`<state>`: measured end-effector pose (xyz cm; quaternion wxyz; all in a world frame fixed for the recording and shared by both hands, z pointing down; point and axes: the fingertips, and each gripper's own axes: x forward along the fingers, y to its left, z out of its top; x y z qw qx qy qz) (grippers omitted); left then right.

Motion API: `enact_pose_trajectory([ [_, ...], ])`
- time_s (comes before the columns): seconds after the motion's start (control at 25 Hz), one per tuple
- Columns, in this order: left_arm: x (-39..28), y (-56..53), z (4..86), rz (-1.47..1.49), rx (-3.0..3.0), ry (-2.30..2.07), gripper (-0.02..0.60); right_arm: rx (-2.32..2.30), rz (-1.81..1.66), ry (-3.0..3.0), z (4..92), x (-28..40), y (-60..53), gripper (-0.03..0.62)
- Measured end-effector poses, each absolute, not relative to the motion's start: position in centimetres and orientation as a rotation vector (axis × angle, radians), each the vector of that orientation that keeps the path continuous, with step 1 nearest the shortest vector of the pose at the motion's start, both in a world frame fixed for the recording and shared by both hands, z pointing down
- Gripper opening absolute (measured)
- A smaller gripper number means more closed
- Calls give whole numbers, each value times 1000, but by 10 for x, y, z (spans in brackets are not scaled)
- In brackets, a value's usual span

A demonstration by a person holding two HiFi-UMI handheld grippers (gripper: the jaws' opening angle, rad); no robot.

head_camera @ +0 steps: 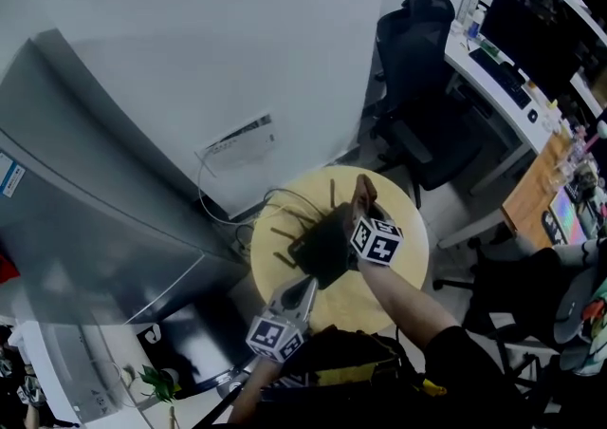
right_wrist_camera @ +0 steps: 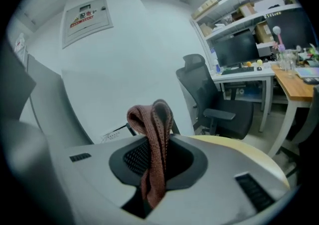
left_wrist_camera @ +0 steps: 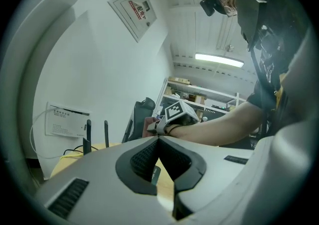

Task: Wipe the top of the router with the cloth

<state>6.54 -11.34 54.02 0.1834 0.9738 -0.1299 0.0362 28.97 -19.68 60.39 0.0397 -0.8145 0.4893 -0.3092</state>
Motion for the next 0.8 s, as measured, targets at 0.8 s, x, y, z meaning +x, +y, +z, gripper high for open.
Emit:
enact_pose_trajectory([
  [0.8,47,-131,517,45,2783,-694,0,-1696,-849,2740,564,209,-187,61],
])
